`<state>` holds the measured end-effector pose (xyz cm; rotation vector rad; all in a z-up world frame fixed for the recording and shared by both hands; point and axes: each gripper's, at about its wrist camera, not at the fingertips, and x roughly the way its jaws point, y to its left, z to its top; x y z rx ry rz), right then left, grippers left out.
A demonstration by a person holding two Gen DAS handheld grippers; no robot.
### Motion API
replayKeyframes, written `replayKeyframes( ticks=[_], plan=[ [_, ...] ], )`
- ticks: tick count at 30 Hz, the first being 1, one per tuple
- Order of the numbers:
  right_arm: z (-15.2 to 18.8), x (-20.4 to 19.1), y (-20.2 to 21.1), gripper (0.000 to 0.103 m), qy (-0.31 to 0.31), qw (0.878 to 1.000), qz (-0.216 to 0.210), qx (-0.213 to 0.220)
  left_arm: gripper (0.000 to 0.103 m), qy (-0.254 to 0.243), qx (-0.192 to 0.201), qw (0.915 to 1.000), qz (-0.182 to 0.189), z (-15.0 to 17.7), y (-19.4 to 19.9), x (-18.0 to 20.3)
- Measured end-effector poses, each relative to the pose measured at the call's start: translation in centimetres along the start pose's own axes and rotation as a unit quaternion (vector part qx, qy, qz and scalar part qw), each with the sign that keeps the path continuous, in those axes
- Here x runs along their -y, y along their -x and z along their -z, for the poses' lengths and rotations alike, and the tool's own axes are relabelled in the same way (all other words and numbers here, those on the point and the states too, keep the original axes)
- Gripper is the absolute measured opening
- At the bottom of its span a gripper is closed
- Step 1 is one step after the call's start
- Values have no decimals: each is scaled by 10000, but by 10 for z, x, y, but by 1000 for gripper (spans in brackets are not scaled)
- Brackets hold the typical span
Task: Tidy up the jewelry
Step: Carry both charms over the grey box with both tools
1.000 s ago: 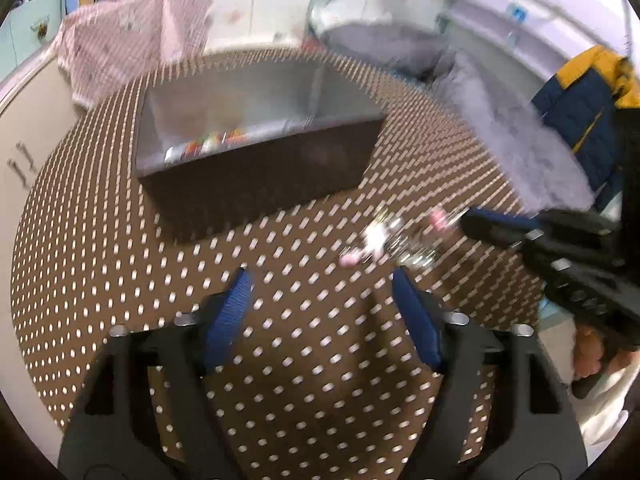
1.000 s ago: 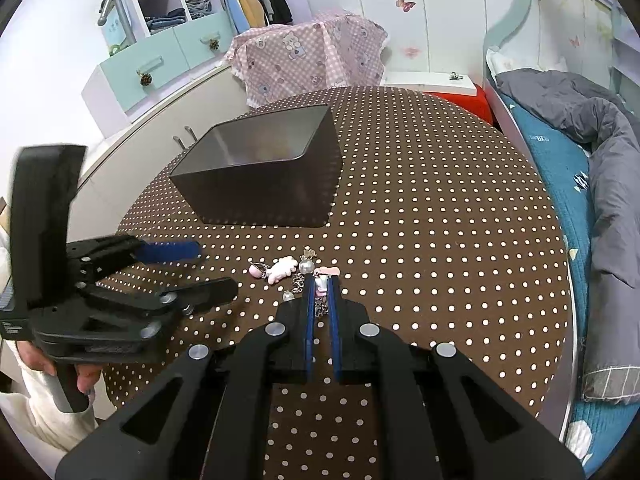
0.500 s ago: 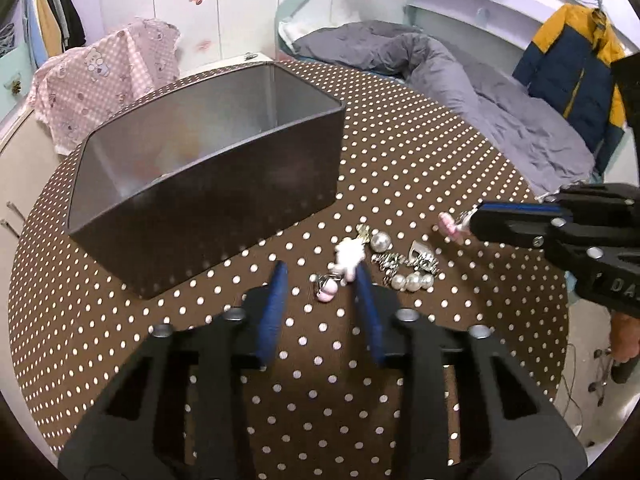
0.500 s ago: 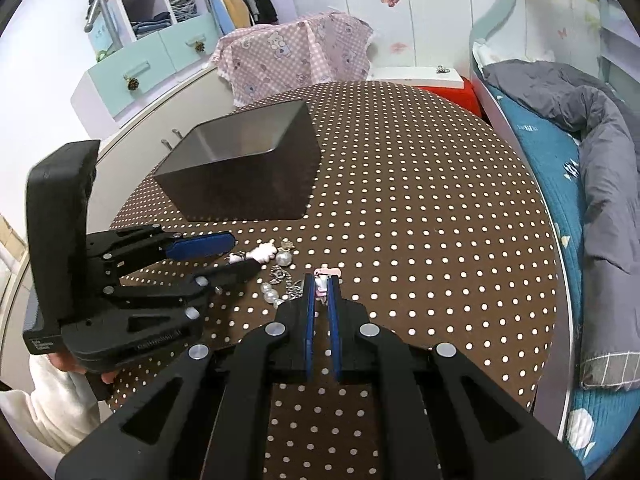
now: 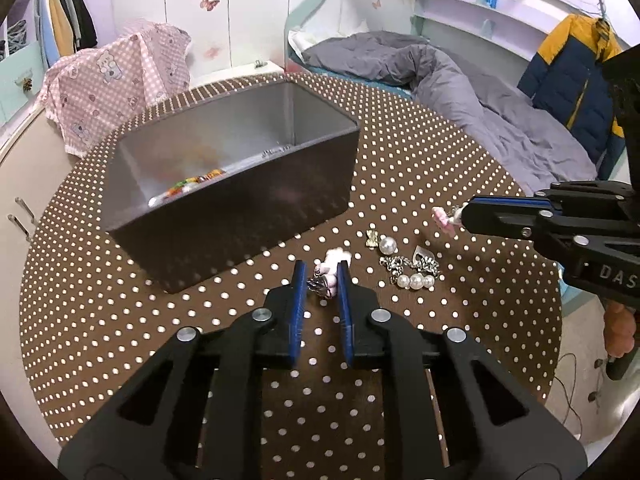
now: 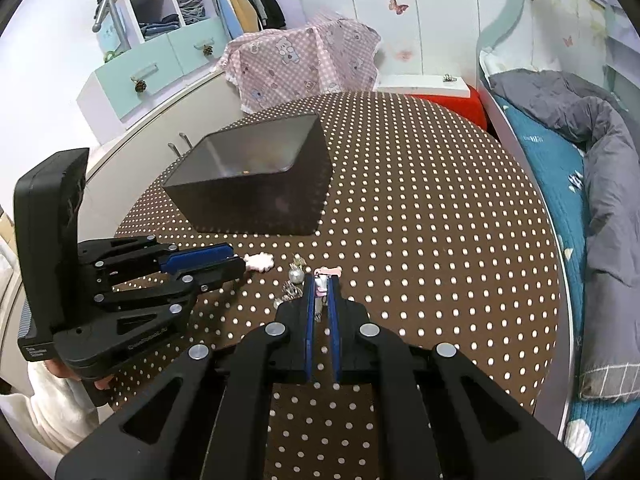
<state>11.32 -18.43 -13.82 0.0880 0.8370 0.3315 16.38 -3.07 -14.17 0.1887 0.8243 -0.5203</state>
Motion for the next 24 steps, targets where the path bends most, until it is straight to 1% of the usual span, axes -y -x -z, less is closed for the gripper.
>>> replayKeyframes(
  ticks=[9,17,21,24],
  plan=[
    [-27,-18,0,5,335,9992,-57,232,15,276,442,9985,-160,-11,29,-19],
    [-59,-39,-9,5,674,9967,-156,427,15,562,855,9944,-272,-26,51,-40],
    [-72,-45,-17,5,750,9960,-194,447,15,658,993,9923,-330,-38,53,-49],
    [-79,-46,-24,5,788,9957,-206,438,15,724,1027,9914,-365,-44,51,-55]
  ],
)
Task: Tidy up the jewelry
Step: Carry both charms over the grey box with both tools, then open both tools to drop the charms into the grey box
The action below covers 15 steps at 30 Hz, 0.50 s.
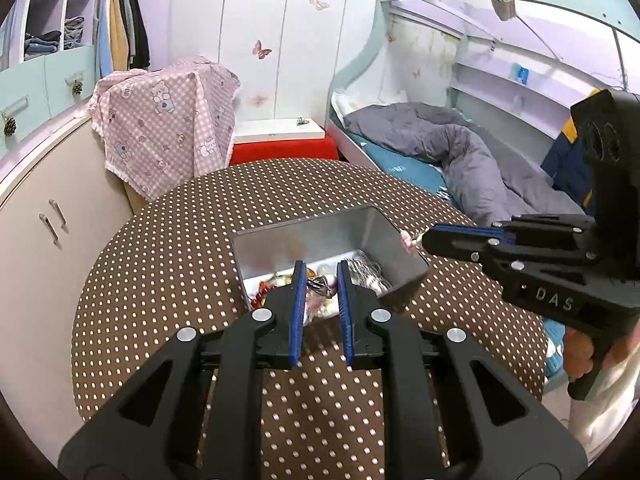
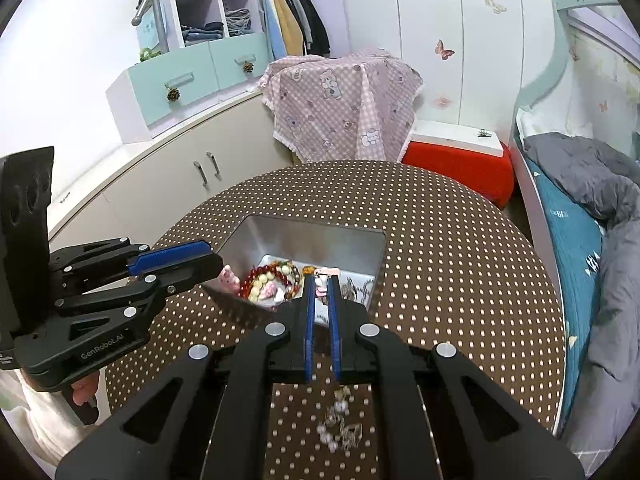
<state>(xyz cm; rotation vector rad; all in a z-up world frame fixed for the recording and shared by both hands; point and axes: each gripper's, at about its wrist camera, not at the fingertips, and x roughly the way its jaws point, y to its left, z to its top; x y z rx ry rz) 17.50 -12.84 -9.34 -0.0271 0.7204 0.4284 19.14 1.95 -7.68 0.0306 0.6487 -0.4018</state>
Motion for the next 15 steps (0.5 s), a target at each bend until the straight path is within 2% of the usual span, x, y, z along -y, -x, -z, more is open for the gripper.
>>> replayKeyframes(
  ticks=[6,7,8,9,10,11,12,15],
  plan=[
    [-5,2,-12,6,29,10000,-58,-47,16,77,-13,10000,58,-4,-13,-4],
    [-6,2,-14,7,52,9999,-68,-54,16,64,-28,10000,50,-4,-15,-3],
    [-6,3,-15,15,67,9999,-75,-76,16,50,-70,10000,12,-4,-17,-3],
    [-6,4,-16,22,58,9999,-66,-84,24,20,-152,9999,-63,-3,-21,-4],
    [-5,6,-16,43,14,10000,-35,-65,53,19,-202,9997,-130,-3,-23,-5],
    [-5,8,-16,52,-20,10000,3,-38,61,80,-161,9994,-295,-3,-23,-8],
    [-5,10,-15,54,-61,10000,66,3,66,141,-91,9992,-374,-2,-22,-11],
    [-5,17,-13,56,-153,9998,118,9,66,371,-85,9989,-273,-2,-18,-22]
  ],
)
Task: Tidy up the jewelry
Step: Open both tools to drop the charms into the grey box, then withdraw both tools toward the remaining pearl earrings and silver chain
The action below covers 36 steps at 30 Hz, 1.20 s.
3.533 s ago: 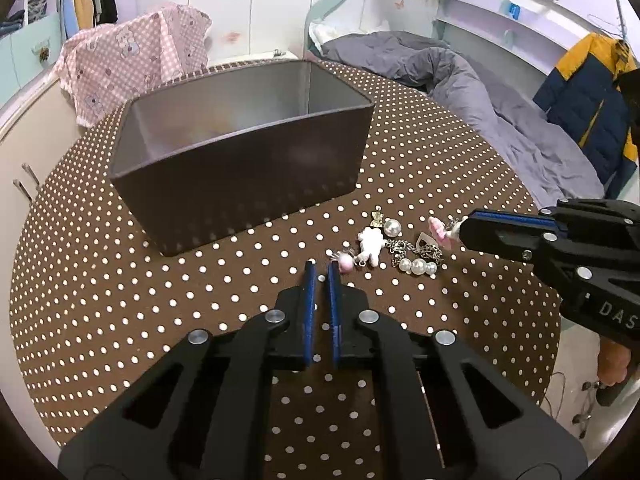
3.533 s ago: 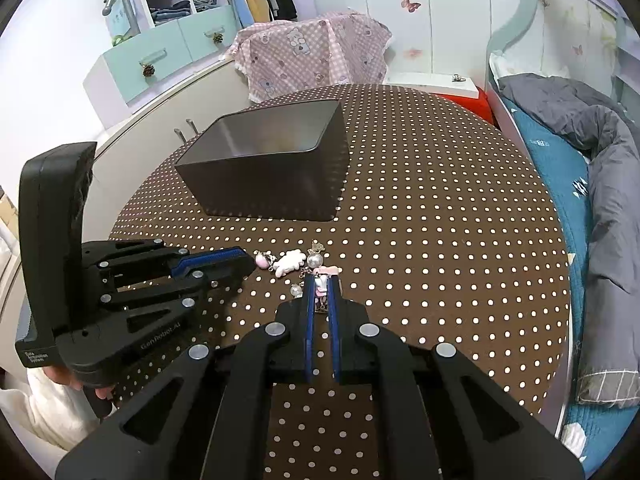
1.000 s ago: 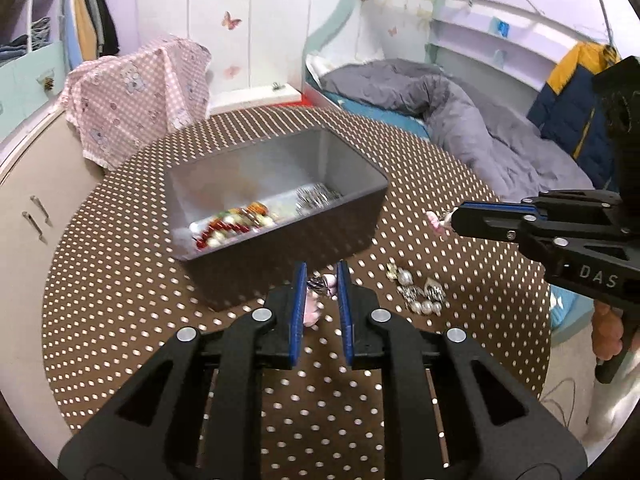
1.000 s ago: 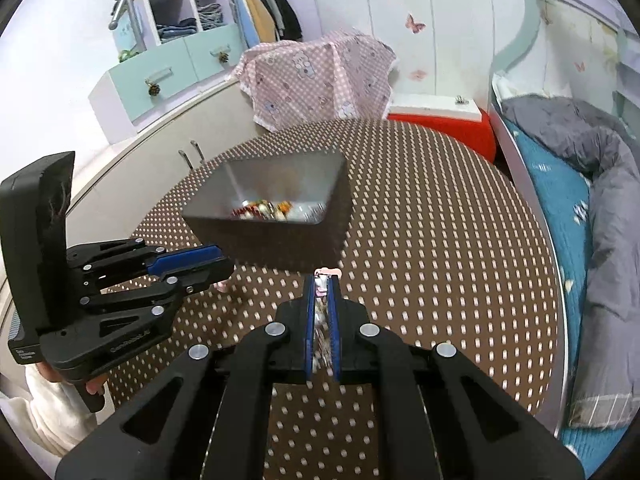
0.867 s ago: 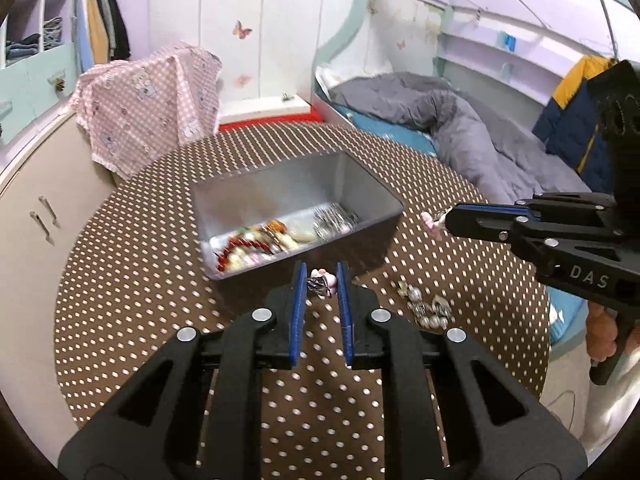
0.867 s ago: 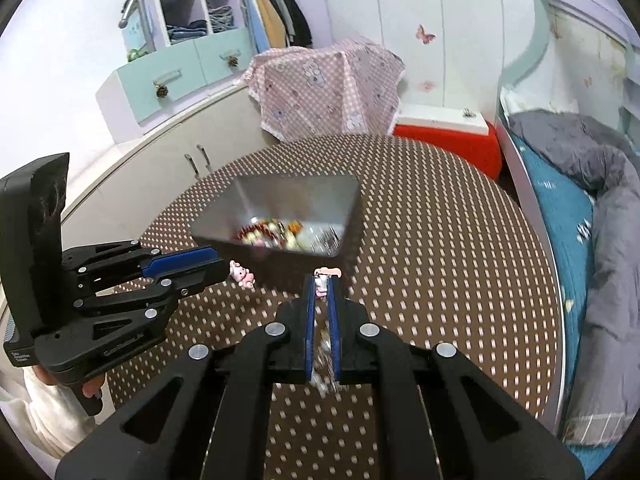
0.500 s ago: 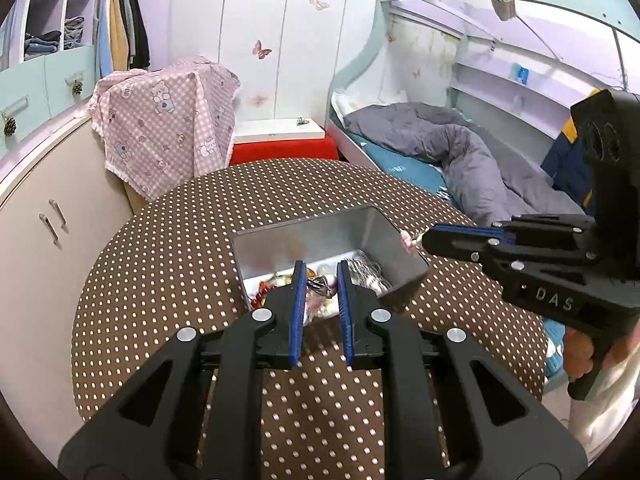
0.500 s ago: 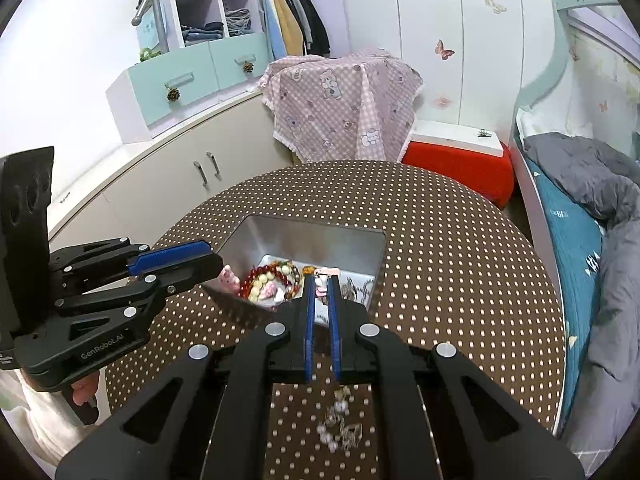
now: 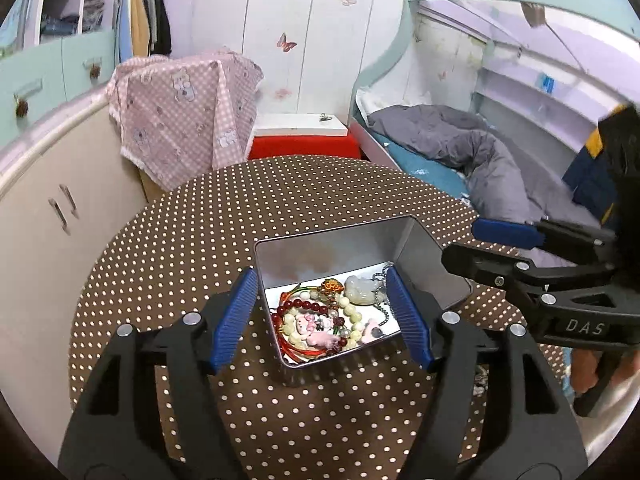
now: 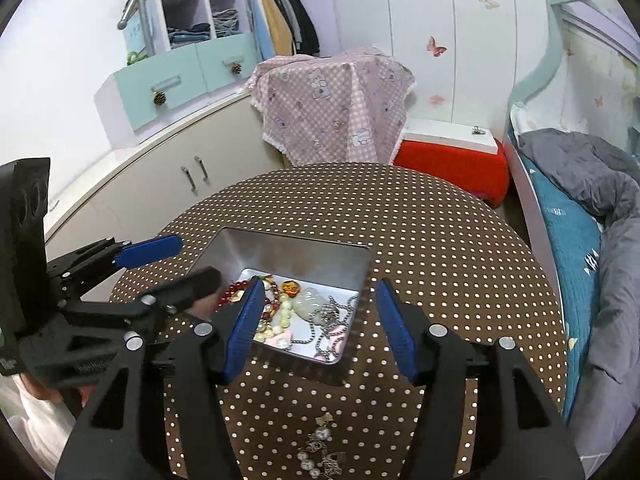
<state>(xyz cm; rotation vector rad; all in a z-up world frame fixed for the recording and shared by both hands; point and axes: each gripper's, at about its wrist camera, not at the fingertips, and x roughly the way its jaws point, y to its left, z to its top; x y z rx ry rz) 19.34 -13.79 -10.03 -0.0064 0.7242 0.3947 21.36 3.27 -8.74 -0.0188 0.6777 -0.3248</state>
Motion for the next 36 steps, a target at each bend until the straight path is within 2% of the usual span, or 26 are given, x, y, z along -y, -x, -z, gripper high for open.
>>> replayKeyframes(
  ticks=[11,23,32,36],
  plan=[
    [5,4,6,61,-83,9999,80,-31,66,46,-122,9999,-52,3,-1,-1],
    [18,7,26,63,-167,9995,250,33,67,64,-22,10000,60,11,15,9],
    [49,13,45,63,-311,9987,402,-59,69,0,-66,9998,184,32,26,22],
    [63,20,50,63,-453,9976,504,-157,69,-33,-238,9990,389,43,25,33]
  ],
)
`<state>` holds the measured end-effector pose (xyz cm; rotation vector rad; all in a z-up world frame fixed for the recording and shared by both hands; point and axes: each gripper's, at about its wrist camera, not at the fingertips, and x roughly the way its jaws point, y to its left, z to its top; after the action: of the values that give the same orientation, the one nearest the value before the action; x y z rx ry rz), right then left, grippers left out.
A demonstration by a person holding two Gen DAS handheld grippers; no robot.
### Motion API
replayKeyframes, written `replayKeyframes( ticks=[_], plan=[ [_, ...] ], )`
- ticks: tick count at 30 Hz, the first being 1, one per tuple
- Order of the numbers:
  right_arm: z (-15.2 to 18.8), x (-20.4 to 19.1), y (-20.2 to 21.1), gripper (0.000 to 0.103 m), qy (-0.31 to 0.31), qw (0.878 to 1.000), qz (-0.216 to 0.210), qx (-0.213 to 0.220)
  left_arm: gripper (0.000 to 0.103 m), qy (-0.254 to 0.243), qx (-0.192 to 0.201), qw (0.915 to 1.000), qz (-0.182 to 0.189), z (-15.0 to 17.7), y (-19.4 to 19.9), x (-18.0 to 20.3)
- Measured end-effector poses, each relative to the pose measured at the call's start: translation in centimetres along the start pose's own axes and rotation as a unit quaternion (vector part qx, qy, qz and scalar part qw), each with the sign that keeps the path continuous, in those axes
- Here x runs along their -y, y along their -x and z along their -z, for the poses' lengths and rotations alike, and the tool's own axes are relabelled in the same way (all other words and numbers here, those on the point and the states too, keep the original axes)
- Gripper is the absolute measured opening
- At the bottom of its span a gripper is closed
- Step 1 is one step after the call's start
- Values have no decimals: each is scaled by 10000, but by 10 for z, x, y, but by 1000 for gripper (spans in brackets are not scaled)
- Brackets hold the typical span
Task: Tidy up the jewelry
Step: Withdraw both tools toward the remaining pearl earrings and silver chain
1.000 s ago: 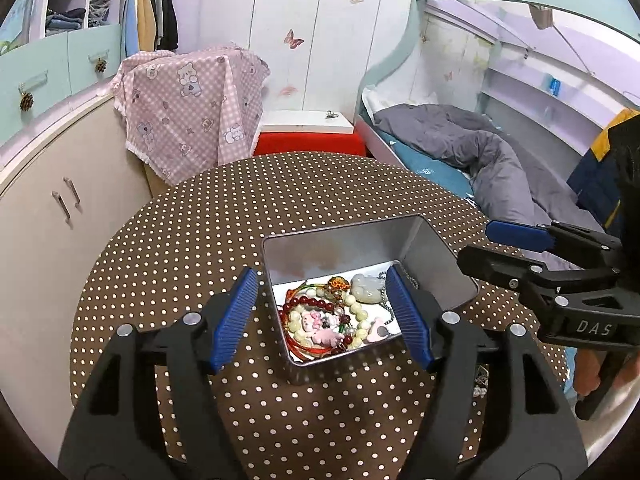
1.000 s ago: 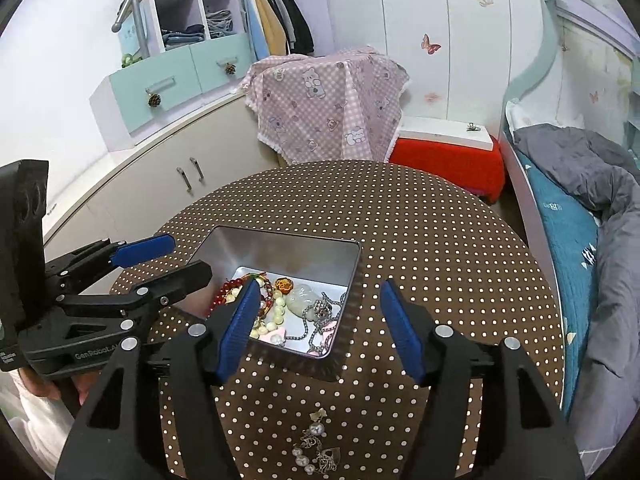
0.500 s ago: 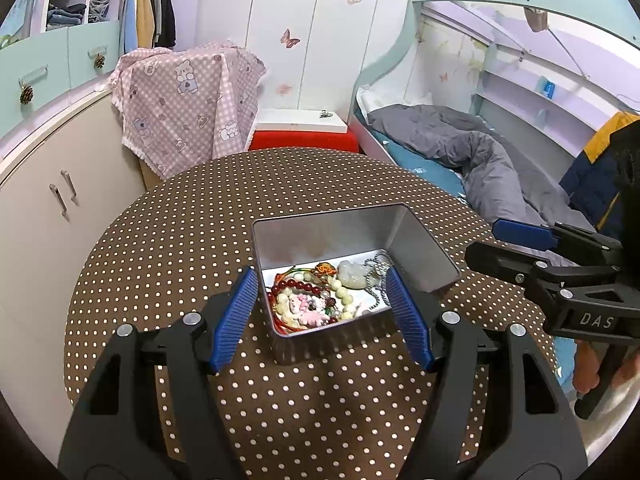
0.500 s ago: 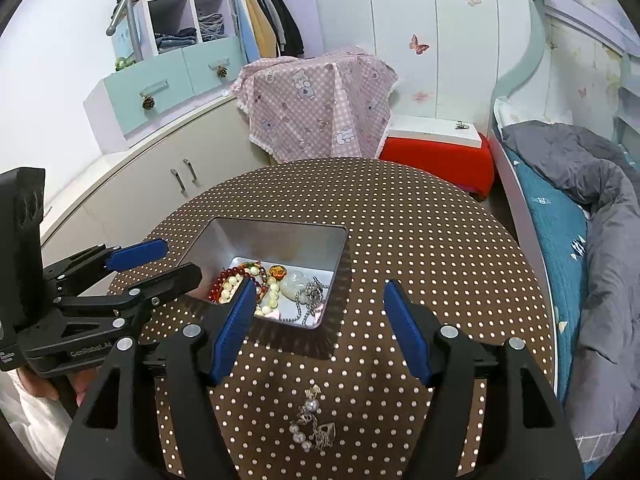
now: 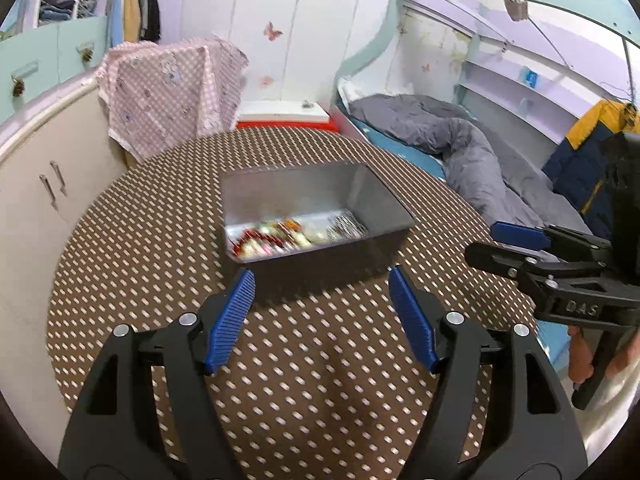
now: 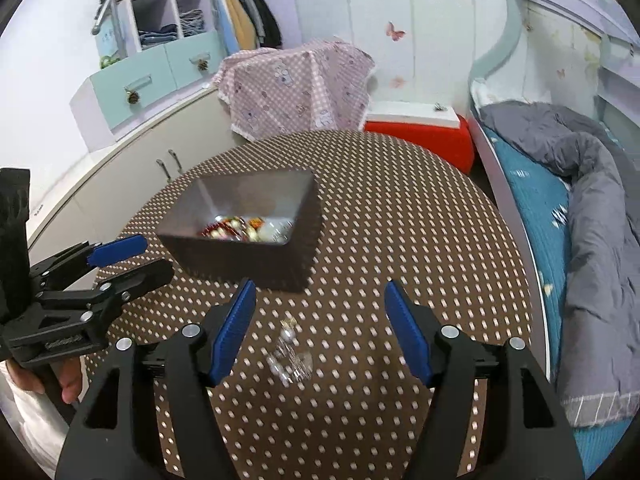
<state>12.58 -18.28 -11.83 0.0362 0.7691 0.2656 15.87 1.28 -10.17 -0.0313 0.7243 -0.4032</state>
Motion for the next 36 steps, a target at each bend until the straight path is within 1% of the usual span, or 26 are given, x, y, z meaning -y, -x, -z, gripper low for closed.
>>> replayKeyframes(
  ticks=[5,10,13,14,16,17,19,21,25,30,36],
  plan=[
    [15,11,1,63,-207,9997,74,-130,69,-59,-294,9987,401,12,-11,17],
    [25,18,1,63,-322,9992,87,-236,69,-466,-422,9960,642,21,-23,44],
    [29,24,0,63,-408,9987,98,-284,69,-698,-482,9939,697,25,-34,57],
    [31,26,0,63,-438,9986,93,-296,66,-766,-525,9932,697,26,-37,60],
    [34,31,0,63,-498,9982,110,-320,49,-902,-613,9914,728,29,-45,66],
    [34,32,0,63,-513,9981,115,-327,45,-973,-652,9904,735,31,-48,69],
    [37,37,0,63,-558,9978,120,-341,35,-1083,-709,9892,689,33,-54,73],
    [38,39,-1,63,-592,9976,123,-350,35,-1107,-860,9872,765,36,-59,73],
    [41,45,-2,63,-664,9971,109,-362,26,-1132,-937,9853,870,36,-62,74],
    [40,47,-5,63,-703,9968,56,-372,24,-1076,-1002,9853,870,36,-65,71],
    [38,48,-3,63,-697,9970,40,-339,23,-1065,-995,9854,880,35,-65,74]
  ],
)
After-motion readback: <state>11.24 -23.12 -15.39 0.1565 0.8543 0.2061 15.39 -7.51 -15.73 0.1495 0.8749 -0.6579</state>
